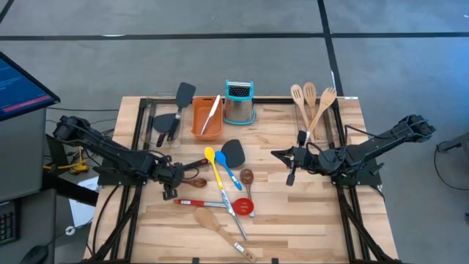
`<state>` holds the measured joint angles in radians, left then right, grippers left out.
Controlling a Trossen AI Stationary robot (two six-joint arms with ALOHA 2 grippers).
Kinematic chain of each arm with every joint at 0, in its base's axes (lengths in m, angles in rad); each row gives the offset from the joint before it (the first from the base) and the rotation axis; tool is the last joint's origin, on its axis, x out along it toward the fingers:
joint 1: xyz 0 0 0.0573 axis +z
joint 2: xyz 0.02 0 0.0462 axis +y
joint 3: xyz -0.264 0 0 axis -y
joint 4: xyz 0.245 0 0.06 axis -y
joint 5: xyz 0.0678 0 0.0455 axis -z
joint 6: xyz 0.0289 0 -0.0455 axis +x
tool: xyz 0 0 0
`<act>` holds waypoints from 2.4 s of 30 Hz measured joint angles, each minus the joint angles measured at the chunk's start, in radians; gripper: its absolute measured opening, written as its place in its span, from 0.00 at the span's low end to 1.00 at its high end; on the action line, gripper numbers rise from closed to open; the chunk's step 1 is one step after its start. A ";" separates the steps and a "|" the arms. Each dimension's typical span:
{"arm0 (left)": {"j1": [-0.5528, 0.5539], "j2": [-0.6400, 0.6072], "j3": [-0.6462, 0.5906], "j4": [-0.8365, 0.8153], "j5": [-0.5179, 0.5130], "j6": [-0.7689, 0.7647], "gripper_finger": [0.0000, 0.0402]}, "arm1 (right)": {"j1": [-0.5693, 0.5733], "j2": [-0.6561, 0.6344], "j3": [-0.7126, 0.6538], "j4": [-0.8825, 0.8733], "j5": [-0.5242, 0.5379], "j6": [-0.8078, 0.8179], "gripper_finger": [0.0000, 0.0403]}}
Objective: Pick & Place Kitchen Items
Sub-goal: Put the left dark brown wooden spoon into the right transparent bin
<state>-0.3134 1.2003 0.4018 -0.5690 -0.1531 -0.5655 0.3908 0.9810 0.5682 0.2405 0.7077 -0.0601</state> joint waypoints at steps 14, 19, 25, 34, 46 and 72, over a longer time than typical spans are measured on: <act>0.000 0.012 0.002 0.019 -0.013 0.000 0.04 | 0.000 0.000 0.000 0.000 0.000 0.000 0.00; 0.000 0.006 0.002 0.022 -0.013 0.002 0.02 | 0.000 0.000 0.000 0.000 0.000 0.000 0.00; 0.001 -0.067 -0.009 0.032 -0.007 0.005 0.01 | 0.000 0.000 0.000 0.000 0.000 -0.002 0.00; 0.001 -0.145 -0.009 0.039 0.030 0.007 0.00 | 0.000 0.000 0.000 0.000 0.000 -0.002 0.00; 0.001 -0.186 -0.007 0.064 0.031 0.007 0.00 | 0.000 0.000 0.000 0.000 0.000 -0.002 0.00; 0.000 -0.186 -0.004 0.123 0.027 0.011 0.00 | -0.001 0.000 0.000 0.000 0.000 -0.001 0.00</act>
<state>-0.3130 1.0142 0.3977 -0.4464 -0.1261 -0.5545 0.3897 0.9807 0.5678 0.2405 0.7074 -0.0613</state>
